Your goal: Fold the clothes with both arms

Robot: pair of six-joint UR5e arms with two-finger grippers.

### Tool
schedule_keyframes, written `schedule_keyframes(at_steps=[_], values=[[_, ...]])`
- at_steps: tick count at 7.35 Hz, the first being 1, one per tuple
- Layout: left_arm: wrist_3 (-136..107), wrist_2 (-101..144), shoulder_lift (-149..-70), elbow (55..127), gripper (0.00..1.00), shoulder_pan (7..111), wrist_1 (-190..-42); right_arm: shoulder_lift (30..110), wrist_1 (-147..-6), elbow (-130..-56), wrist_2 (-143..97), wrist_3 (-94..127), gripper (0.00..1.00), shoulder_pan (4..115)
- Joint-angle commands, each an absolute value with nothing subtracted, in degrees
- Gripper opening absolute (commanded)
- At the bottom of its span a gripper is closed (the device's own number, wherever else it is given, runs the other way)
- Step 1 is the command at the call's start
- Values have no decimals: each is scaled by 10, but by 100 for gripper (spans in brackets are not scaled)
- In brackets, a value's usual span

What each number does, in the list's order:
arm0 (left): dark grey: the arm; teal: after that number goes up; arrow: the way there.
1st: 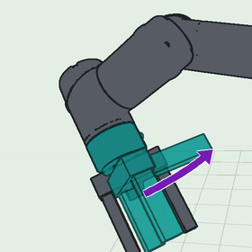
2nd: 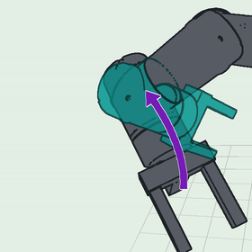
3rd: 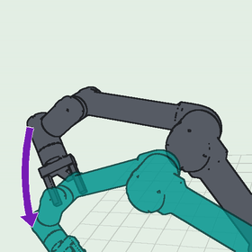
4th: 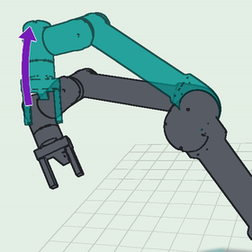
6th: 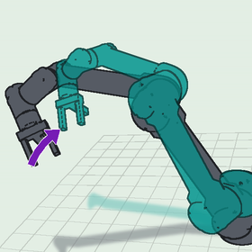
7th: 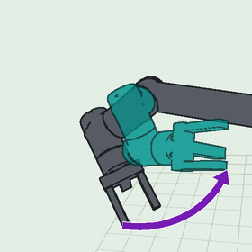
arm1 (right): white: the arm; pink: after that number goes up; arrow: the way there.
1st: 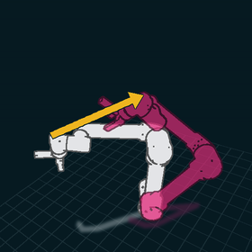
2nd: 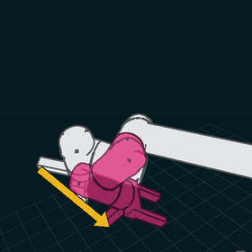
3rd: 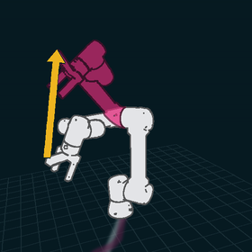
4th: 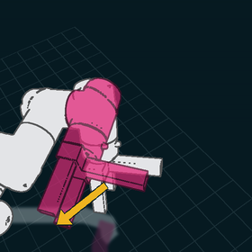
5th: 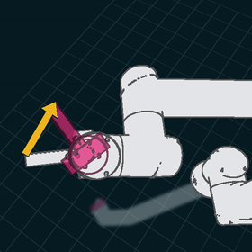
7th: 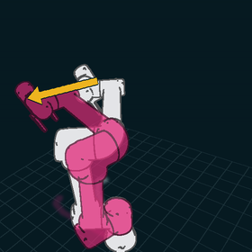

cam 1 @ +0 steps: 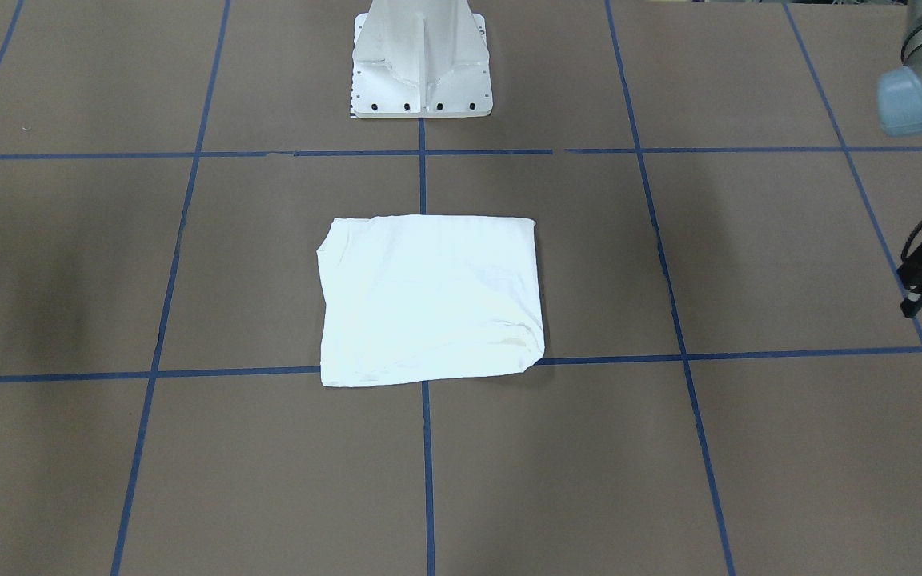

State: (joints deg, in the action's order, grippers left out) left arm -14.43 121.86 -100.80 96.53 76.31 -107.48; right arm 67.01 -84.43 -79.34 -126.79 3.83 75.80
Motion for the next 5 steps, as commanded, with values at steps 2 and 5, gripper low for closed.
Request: schedule_keyframes(at_steps=[2, 5], values=[[-58, 1253, -968, 963, 100, 805, -1100, 764, -816, -806, -1309, -5, 100, 821], [-55, 1259, -939, 937, 100, 809, -1097, 789, -820, -802, -1309, 13, 100, 828]])
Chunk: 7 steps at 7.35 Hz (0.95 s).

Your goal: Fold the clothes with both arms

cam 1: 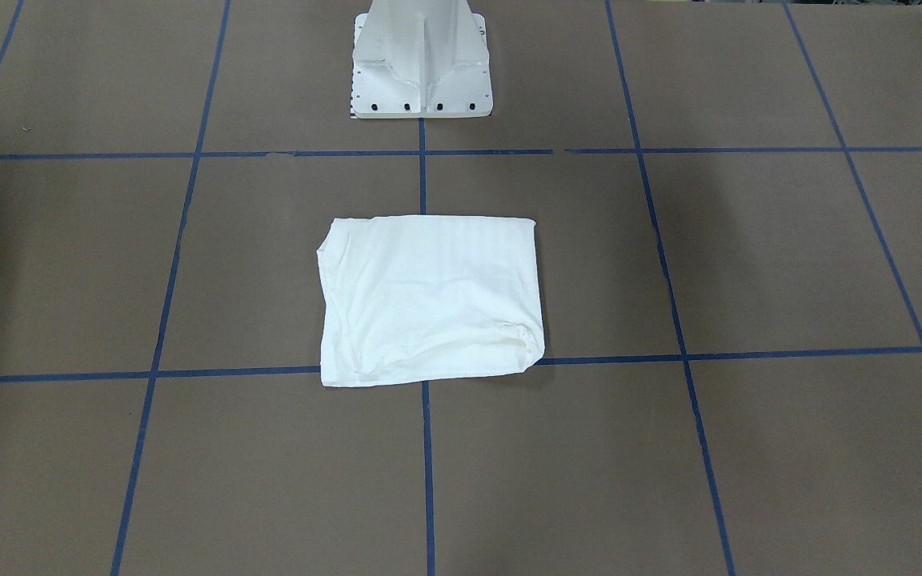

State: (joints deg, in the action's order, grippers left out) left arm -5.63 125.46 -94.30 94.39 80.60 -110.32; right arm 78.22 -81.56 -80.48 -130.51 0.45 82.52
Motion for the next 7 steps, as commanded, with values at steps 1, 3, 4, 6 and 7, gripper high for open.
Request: schedule_keyframes(at_steps=[1, 3, 4, 6, 7], values=[[-54, 1259, -938, 938, 100, 812, -1052, 794, -821, -802, -1314, 16, 100, 830], [-53, 1260, -937, 940, 100, 818, -980, 804, -821, -802, -1336, 25, 100, 843], [-48, 1260, -937, 940, 100, 827, -965, 813, -822, -802, -1361, 31, 100, 852], [99, 1272, -931, 920, 100, 870, -912, 818, -840, -803, -1376, 32, 100, 865], [121, 1300, -929, 895, 100, 884, -912, 826, -841, -807, -1380, 32, 100, 867]])
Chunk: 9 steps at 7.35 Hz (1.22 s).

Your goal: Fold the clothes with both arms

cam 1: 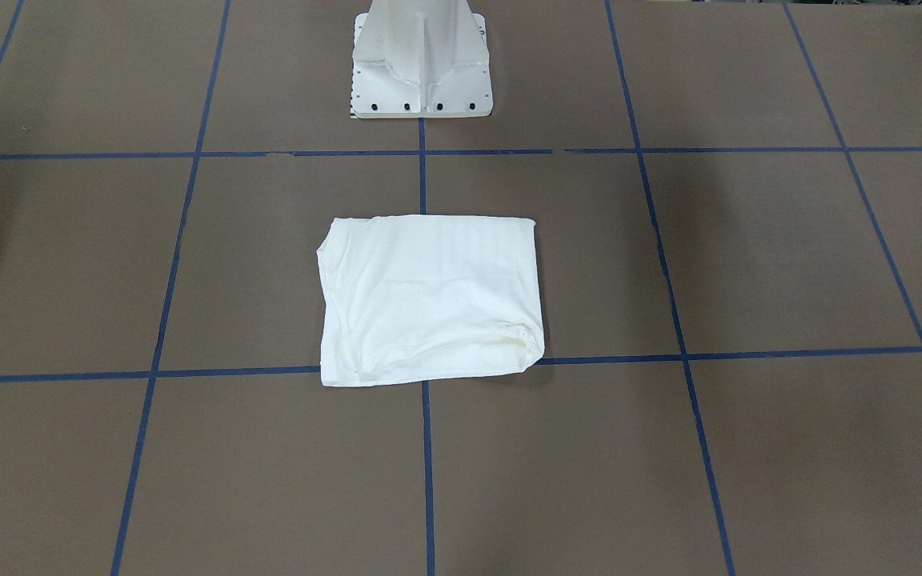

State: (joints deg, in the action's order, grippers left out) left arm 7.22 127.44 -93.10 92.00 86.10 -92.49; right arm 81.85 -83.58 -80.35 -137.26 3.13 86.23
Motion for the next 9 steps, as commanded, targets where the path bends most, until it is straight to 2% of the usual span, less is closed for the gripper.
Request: schedule_keyframes(at_steps=[1, 6, 9], values=[[134, 1340, -927, 870, 100, 889, -915, 831, -841, -806, -1380, 32, 100, 870], [127, 1352, -926, 889, 100, 888, -913, 848, -835, -812, -1373, 31, 100, 881], [127, 1351, -926, 904, 100, 888, -911, 872, -934, -917, -1370, 31, 100, 917]])
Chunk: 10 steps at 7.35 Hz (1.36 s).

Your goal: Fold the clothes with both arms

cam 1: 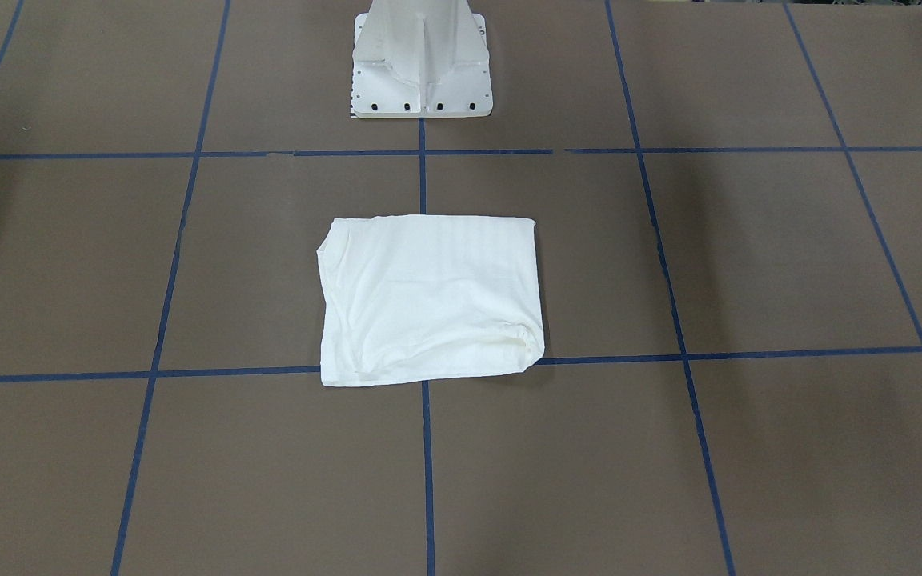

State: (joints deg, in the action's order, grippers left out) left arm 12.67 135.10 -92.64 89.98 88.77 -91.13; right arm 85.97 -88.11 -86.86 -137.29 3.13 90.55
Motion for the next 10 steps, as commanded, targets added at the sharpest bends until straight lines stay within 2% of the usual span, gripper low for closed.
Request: schedule_keyframes(at_steps=[1, 7, 10], values=[[127, 1351, -927, 905, 100, 888, -911, 879, -935, -923, -1370, 30, 100, 916], [120, 1350, -926, 905, 100, 888, -910, 879, -933, -907, -1368, 29, 100, 915], [2, 1350, -926, 914, 100, 888, -914, 878, -933, -908, -1366, 29, 100, 915]])
